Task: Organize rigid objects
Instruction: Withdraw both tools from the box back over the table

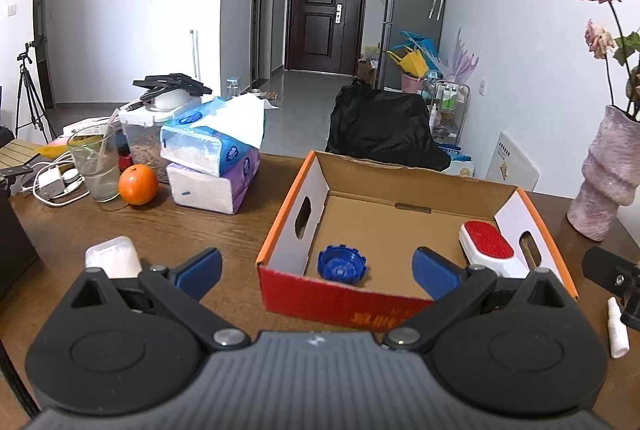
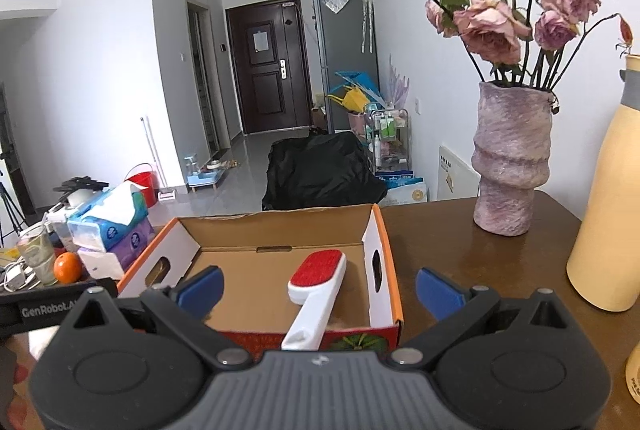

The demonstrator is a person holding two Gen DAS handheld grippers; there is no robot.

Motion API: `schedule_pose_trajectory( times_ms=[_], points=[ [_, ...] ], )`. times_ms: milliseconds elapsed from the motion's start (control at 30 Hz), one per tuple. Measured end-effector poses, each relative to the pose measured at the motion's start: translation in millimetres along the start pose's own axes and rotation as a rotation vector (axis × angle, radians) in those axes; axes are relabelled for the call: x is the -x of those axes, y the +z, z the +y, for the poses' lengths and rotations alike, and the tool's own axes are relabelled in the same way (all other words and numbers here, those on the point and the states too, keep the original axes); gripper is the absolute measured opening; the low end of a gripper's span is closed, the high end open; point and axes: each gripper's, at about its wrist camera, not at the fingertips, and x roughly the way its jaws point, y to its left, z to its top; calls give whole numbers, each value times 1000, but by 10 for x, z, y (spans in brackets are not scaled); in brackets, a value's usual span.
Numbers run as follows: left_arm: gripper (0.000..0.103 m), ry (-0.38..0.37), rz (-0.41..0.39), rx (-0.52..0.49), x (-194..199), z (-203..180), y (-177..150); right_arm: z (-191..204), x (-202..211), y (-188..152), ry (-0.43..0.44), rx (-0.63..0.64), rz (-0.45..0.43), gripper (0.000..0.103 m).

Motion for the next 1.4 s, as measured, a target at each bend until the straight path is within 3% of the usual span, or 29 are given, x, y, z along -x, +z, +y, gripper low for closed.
schedule_pose_trajectory(
  times_ms=[800, 1400],
  points=[
    [103, -12, -55, 1, 1068, 387, -590, 1, 983, -540, 29, 41, -22, 103],
    [103, -5, -46, 16, 1494, 775, -1007, 129, 1536, -993, 75, 90, -12, 103]
  ],
)
